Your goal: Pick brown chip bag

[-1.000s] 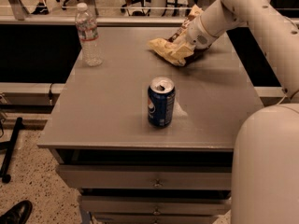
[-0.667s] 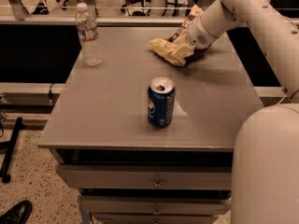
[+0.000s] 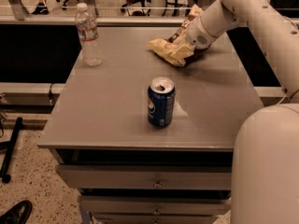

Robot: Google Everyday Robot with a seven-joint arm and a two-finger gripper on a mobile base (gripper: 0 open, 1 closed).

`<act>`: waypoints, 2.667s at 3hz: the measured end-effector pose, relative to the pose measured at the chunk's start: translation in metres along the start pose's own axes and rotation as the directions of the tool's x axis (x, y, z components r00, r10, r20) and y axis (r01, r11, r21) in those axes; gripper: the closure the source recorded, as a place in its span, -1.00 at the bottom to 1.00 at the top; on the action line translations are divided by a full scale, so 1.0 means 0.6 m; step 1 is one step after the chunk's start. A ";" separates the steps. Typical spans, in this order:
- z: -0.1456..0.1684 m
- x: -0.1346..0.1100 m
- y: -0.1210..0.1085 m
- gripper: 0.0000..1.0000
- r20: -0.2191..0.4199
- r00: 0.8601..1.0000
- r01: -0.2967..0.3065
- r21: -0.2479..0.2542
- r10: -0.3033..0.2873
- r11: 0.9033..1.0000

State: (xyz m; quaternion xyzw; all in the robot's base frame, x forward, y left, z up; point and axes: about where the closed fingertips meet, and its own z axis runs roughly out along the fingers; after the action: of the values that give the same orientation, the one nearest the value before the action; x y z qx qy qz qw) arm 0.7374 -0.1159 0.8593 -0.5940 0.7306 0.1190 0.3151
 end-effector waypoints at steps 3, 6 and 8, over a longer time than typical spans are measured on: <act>0.019 -0.008 0.021 -1.00 0.042 0.999 -0.002 -0.074 0.005 0.997; 0.016 -0.028 0.000 -0.97 0.045 0.997 0.061 -0.057 -0.059 0.996; 0.012 -0.027 -0.013 0.25 0.030 0.995 0.093 -0.039 -0.092 0.995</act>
Offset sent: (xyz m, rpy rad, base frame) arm -0.0119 0.0110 -0.0091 0.0684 0.0658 0.0624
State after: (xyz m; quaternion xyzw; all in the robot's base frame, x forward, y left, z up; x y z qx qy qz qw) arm 0.7488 -0.1011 0.8653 -0.6318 0.6952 0.1274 0.3183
